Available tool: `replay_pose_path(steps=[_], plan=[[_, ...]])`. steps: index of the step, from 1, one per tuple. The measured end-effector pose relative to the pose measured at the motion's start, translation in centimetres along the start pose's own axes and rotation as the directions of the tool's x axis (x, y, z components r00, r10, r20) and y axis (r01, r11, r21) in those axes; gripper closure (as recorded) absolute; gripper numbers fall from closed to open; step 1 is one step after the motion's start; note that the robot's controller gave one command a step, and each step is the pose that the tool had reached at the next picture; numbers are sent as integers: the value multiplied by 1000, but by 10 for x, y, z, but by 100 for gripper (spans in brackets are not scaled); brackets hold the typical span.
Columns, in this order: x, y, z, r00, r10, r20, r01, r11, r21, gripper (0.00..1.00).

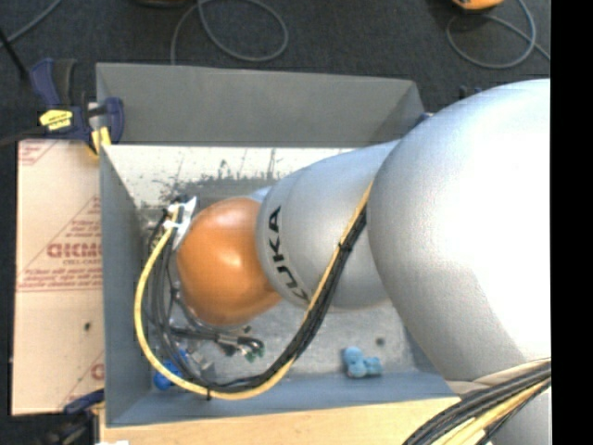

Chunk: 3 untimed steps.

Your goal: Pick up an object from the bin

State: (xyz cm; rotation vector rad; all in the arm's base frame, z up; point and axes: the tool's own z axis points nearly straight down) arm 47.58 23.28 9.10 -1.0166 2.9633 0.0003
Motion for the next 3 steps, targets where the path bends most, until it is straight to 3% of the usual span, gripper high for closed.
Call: replay_pose_path(steps=[3], plan=[[-1,0,-41,1000,2,2,-2,1000,0,100]])
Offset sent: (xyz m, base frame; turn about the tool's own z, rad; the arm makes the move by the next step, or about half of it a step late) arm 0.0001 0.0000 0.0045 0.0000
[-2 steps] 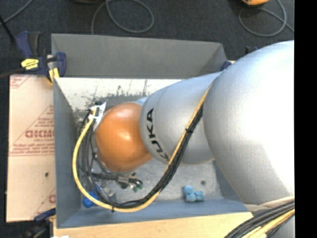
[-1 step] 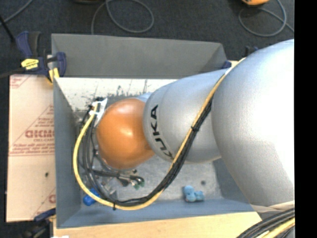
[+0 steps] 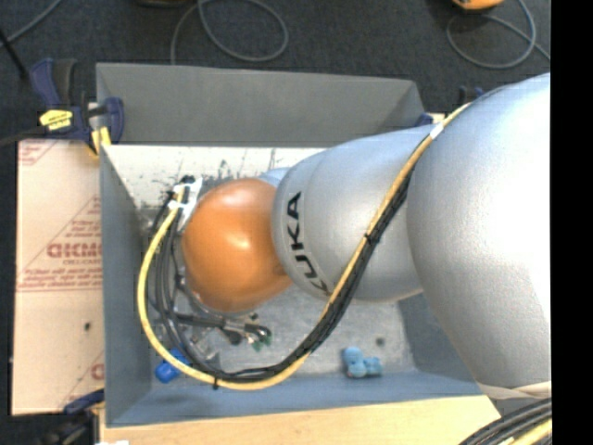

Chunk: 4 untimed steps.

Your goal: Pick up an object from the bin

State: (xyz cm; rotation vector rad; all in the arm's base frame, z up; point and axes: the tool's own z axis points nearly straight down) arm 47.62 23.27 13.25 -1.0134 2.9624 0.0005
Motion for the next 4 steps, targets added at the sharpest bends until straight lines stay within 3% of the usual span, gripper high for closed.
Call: replay_pose_path(steps=[4], plan=[[0,-1,-19,1000,6,1,-6,1000,1,100]])
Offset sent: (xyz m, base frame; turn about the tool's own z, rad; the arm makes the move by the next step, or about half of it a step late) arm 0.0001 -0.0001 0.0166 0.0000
